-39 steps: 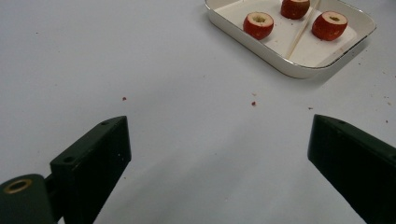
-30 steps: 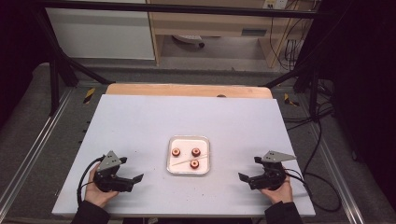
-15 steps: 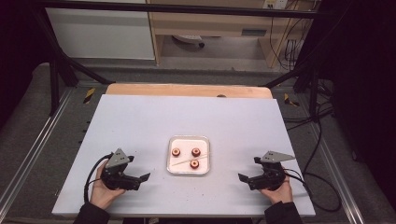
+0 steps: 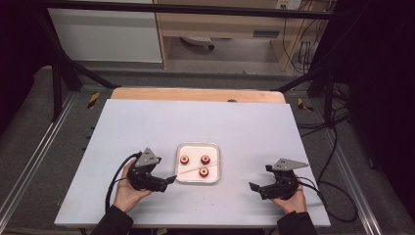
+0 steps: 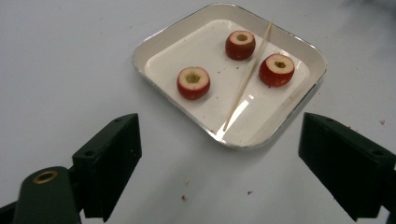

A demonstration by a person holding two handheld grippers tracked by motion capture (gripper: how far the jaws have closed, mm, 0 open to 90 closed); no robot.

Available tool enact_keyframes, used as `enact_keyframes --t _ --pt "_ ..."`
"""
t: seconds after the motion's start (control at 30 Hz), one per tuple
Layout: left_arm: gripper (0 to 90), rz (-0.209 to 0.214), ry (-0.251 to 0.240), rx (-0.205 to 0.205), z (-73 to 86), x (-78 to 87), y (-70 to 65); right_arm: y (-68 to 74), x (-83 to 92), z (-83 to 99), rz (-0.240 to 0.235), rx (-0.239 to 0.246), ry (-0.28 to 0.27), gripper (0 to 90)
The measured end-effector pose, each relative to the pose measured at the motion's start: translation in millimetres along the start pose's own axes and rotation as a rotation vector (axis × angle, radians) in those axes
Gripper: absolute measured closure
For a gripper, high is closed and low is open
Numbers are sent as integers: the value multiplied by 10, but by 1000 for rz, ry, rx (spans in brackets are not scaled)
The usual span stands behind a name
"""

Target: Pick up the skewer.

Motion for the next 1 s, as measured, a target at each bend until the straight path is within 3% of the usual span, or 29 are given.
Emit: enact_keyframes --t 0.2,0.37,0.53,0.57,0.7,0.8,1.0 --pt "247 23 43 -28 -125 -267 -155 2 -7 -1 1 7 -2 18" --pt "376 42 81 -41 -156 -415 -216 12 -15 2 -3 3 4 21" --pt "447 43 119 -72 -181 -584 -284 12 -16 4 -3 5 7 23" --pt "500 46 132 -76 -195 -648 -304 12 -19 5 -2 6 7 24" --pt "592 42 152 -91 -199 -728 -324 13 -19 9 -4 10 12 24" --pt "661 17 174 -97 -194 -810 -279 11 -20 8 -5 12 10 25" --pt "752 23 186 -99 -181 -846 -229 14 -22 8 -6 11 10 26"
Point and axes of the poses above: each handheld gripper's, and its own axes: x roughly backward along the jaws, z roughly out of its underside, y roughly to its left, the point moved 5 cm from there along -x, roughly forward along the jaws, and after that the axes turned 14 degrees about x, right-handed, at the moved point
